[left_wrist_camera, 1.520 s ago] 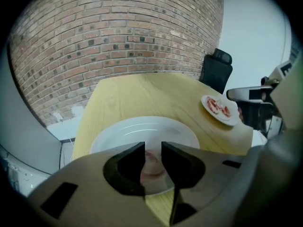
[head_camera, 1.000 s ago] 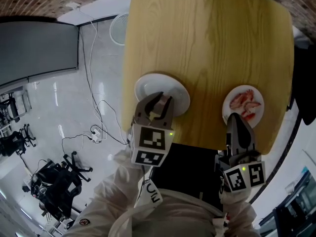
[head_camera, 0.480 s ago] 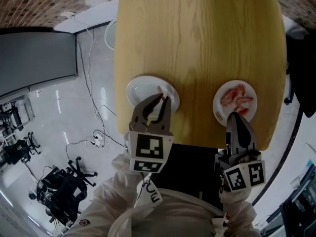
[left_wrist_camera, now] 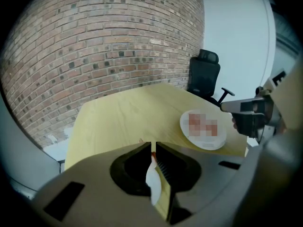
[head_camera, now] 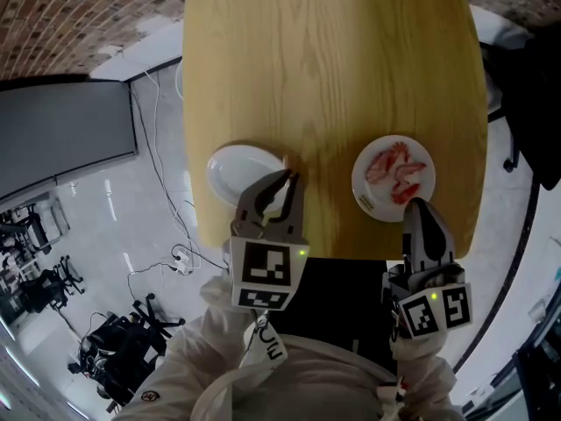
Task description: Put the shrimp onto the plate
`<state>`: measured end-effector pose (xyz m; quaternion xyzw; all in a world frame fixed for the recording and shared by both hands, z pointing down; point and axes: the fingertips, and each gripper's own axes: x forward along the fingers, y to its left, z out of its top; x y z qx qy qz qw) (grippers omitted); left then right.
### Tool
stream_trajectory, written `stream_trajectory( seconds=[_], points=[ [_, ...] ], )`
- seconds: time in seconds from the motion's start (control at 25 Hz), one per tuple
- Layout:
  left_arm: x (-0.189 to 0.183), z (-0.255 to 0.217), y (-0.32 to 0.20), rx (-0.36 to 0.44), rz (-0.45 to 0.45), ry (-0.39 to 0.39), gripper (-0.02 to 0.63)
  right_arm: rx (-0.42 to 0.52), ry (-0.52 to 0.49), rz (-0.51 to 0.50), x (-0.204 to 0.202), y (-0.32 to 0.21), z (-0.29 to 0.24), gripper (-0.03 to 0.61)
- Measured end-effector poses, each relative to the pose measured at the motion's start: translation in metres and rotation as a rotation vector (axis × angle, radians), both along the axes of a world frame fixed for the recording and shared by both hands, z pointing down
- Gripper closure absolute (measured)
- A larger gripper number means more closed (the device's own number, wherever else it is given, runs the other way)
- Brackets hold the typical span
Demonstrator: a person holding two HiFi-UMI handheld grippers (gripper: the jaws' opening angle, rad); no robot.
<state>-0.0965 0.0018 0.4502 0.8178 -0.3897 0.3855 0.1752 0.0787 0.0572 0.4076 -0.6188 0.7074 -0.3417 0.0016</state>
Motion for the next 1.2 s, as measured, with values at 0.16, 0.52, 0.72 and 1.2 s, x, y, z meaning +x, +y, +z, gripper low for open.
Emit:
stream_trajectory(
  seconds=[0.16,0.52,0.72,1.2],
  points=[
    [0.027,-0.005,0.004,0.005,0.049,0.012,0.575,0.004,-0.004,0.031,0.017,0.007,-0.002,0.554],
    [0.105,-0.006,0.032,-0.024,0.190,0.034,0.575,0.010,-0.004,0.129,0.072,0.029,-0.006,0.554],
    [0.132,0.002,0.050,-0.037,0.250,0.007,0.575,0.005,-0.006,0.167,0.097,0.039,-0.004,0.554],
    [0.155,0.017,0.063,-0.055,0.291,-0.046,0.575,-0.007,-0.021,0.175,0.118,0.043,0.005,0.554]
  ],
)
